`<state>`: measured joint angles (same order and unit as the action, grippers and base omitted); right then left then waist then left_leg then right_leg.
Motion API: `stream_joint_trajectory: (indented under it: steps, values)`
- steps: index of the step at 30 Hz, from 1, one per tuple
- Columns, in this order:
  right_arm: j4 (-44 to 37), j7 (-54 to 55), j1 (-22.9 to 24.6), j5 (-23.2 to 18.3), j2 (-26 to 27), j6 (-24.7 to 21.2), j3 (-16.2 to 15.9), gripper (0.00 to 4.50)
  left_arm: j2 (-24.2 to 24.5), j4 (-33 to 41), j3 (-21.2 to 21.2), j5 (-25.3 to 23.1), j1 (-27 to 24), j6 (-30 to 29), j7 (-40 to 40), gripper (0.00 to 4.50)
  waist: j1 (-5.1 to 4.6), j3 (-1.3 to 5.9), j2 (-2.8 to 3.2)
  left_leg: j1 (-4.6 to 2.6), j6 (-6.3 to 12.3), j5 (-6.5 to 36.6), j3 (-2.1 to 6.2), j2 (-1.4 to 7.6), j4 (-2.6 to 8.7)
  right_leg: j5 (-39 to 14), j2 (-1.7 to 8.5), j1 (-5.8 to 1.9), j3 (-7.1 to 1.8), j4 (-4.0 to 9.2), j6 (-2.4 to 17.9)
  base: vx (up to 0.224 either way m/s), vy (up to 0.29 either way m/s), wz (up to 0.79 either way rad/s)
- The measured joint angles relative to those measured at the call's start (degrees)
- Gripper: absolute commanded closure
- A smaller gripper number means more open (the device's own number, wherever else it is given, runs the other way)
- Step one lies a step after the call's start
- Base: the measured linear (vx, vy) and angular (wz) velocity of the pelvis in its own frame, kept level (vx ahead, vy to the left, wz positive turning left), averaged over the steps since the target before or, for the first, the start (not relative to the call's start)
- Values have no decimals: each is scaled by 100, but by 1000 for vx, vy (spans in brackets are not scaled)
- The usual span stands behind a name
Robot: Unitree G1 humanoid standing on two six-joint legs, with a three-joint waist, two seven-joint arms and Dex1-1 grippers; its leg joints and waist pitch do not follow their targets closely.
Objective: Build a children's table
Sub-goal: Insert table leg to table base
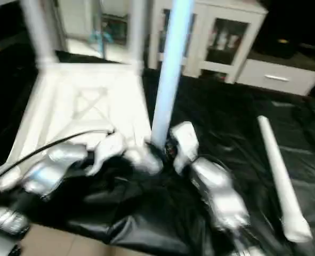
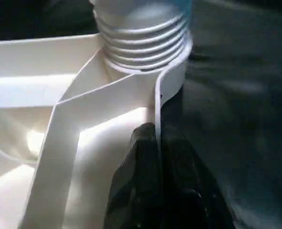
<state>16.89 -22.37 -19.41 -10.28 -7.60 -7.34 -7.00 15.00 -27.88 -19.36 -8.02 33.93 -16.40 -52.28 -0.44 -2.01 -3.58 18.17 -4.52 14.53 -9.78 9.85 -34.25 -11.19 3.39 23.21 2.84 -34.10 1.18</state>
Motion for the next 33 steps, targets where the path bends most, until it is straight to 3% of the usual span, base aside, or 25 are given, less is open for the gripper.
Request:
stream_joint_trajectory:
  steps: [5, 9, 12, 22, 24, 27, 33]
  values:
    - [886, 1343, -695, 288, 398, 149, 220, 265, -859, -555, 152, -85, 501, -748, 1203, 450, -13, -18, -11, 16, 4, -2, -14, -8, -23, 52, 0, 1, -26, 7, 36, 0, 0, 0]
    - [1566, 2108, -1233, 446, 619, 309, 376, 265, -1322, -906, 319, -93, 816, -967, 1969, 450, -23, -19, -12, 40, 47, -7, -19, -6, 9, 98, -2, 39, -22, 0, 38, 36, -5, 1]
    - [1845, 2385, -1488, 520, 715, 404, 432, 265, -1445, -1008, 395, -93, 940, -982, 2226, 450, -1, -19, -12, 88, 56, -12, -17, 1, 24, 84, -11, 109, -17, -35, 57, 45, -13, 0]
    - [2381, 2361, -1734, 541, 854, 780, 554, 265, -1419, -1074, 413, -93, 945, -981, 2366, 450, -10, -33, -39, 86, 67, -17, -23, 12, -19, 59, -11, 121, -22, -91, 99, 0, 0, 0]
    - [2406, 2250, -1732, 522, 850, 826, 607, 195, -1418, -1074, 413, -83, 949, -981, 2358, 450, -6, -34, -40, 87, 67, -16, -24, 11, -19, 60, -11, 121, -23, -90, 99, 0, 0, 0]
    - [2656, 2080, -1630, 471, 840, 926, 676, 186, -1419, -1097, 406, -56, 1000, -973, 2291, 450, 32, -48, -44, 97, 68, -17, -25, 11, -19, 60, -10, 133, -23, -93, 99, 0, 0, 0]
    - [2533, 1714, -1461, 325, 746, 882, 733, 124, -1371, -1114, 406, -54, 1042, -972, 2251, 450, 67, -60, -53, 104, 69, -18, -25, 12, -22, 60, -10, 145, -22, -104, 99, 0, 0, 0]
